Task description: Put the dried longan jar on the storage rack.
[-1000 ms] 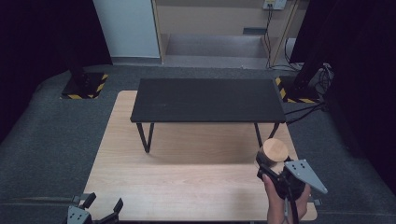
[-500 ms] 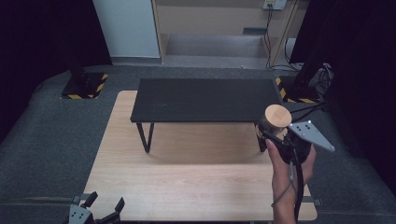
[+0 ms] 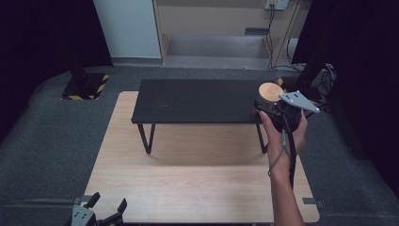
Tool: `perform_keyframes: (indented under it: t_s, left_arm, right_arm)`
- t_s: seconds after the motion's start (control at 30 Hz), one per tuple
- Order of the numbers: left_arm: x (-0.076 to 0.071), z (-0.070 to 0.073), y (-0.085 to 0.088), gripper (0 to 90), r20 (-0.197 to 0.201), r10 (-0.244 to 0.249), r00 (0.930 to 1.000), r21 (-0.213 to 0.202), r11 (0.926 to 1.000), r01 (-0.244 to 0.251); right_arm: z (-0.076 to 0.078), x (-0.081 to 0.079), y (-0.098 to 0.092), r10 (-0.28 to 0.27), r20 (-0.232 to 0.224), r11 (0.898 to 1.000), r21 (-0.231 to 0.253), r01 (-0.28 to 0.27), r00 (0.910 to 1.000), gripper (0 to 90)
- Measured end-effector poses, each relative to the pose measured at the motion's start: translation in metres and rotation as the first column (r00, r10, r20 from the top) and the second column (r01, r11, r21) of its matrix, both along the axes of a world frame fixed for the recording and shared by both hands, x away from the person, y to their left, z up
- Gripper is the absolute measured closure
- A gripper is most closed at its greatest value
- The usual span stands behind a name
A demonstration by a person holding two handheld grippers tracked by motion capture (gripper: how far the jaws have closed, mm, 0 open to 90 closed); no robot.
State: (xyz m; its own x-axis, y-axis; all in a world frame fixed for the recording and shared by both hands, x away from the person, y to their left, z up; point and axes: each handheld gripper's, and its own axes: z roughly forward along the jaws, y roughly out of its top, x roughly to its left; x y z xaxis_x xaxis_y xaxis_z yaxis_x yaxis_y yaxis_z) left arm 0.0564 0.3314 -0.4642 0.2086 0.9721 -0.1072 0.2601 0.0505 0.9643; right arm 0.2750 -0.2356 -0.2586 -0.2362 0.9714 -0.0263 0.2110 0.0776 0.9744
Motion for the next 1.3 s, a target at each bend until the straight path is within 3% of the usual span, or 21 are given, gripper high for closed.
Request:
perform_keyframes:
  t_s: [0.2,0.33,0.5,0.93,1.07,1.3]
  left_arm:
    - [0.002,0.0,0.0,2.1,-0.005,0.004,1.0,0.002,1.0,-0.004]
    - [0.004,0.0,0.0,2.2,-0.006,0.004,1.0,0.003,1.0,-0.004]
    - [0.005,-0.001,0.001,2.2,-0.008,0.001,1.0,0.001,1.0,-0.001]
    - [0.005,0.0,0.002,2.2,-0.009,-0.004,0.9999,-0.001,1.0,0.004]
    - [0.004,0.0,0.002,2.2,-0.005,-0.003,1.0,-0.001,1.0,0.003]
    - [0.001,0.001,0.002,2.2,-0.001,-0.001,1.0,-0.002,1.0,0.001]
  right_arm:
    - [-0.001,0.031,-0.004,-0.022,-0.046,1.0,-0.006,0.022,0.9987,25.8]
    - [-0.005,0.042,-0.006,-0.032,-0.077,0.999,-0.01,0.031,0.9965,25.8]
    - [-0.011,0.049,-0.009,-0.04,-0.105,0.999,-0.006,0.039,0.9937,25.7]
    - [-0.017,0.048,-0.008,-0.043,-0.083,0.999,-0.014,0.042,0.9956,25.5]
    - [-0.023,0.05,-0.01,-0.042,-0.063,0.999,0.004,0.042,0.9972,6.2]
    - [-0.025,0.048,-0.007,-0.058,-0.053,0.998,0.01,0.059,0.9969,1.1]
